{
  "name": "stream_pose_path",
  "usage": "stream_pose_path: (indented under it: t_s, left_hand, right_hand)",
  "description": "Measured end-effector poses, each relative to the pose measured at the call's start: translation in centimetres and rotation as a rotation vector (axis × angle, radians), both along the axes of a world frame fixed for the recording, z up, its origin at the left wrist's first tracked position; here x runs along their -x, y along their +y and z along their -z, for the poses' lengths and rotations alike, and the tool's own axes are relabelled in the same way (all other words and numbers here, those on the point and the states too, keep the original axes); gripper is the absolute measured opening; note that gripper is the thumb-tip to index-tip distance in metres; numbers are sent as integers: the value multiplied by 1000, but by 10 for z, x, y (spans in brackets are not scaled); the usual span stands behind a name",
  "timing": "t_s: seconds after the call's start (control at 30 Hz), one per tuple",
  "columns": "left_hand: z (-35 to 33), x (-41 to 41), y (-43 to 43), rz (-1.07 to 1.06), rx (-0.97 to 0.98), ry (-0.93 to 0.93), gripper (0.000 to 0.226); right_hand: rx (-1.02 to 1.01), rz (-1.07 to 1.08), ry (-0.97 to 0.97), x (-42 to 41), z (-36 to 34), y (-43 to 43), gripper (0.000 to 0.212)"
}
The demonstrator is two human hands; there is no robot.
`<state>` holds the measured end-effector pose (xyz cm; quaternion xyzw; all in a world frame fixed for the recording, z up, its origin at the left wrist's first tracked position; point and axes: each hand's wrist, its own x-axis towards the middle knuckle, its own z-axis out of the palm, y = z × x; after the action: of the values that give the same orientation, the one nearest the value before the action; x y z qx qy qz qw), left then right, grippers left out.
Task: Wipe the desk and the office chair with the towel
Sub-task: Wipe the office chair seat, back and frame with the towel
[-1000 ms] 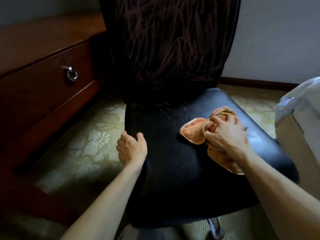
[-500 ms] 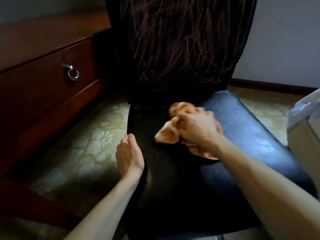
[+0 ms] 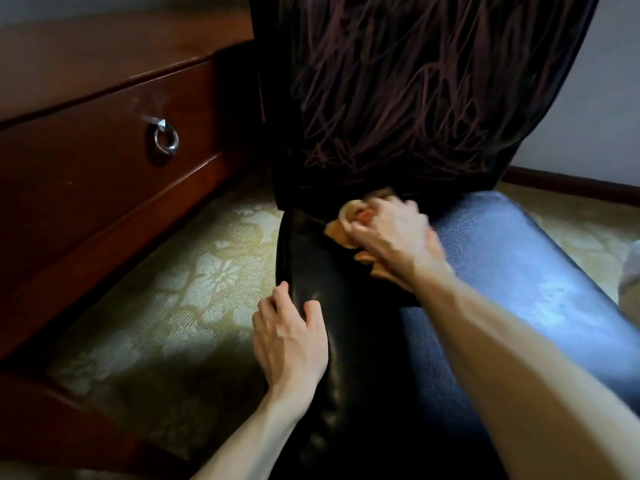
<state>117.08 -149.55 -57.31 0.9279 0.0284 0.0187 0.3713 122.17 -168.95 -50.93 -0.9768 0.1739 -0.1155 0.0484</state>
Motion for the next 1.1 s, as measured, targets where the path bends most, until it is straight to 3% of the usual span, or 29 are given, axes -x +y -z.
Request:
stream_pose_path:
  t_s: [0.03,0.17,0.23,0.3,0.37,0.43,0.53,0.6,0.7,0.8,0.97,1.1]
  left_hand:
    - [-1,-1,0,-6,-5,1,54]
    - [-2,-2,1,-4,-21,29,47]
    - [-1,-1,1,-8,-24,34,43]
    - [-2,-1,2,-19,-27,20,47]
    - [-1,-2,0,-28,-22,5,53]
    - [2,-3,0,-28,3,-16,54]
    - [6,-3,1,-16,20,-57,55]
    - [9,-4,1,-11,15,-75,54]
    - [13,-6,-1,-12,-34,-95,52]
    - [15,-3,0,9,-75,-118,50]
    - [17,-8,3,6,-73,-63,40]
    - [15,-16,4,22,-82,-104,41]
  right_hand:
    - [-107,-81,-48,-16,3,19,37]
    - [-208,-302,-56,-37,3,70,23]
    - [-295,-410,-27,-29,-5,70,27]
    - [-244,-439,-62,-21,-1,58,38]
    - [-55,-324,-165,-14,0,26,46]
    - [18,-58,-234,-18,0,-17,45]
    - [-163,255,-167,-26,4,-55,47]
    - [-203,253,-145,-38,16,-37,52]
    - [-101,55,-169,-76,27,17,43]
    - [-171,-187,-141,-95,17,67,41]
    - [-148,-604,118,-88,7,121,50]
    - [-30,-633,-94,-87,4,105,41]
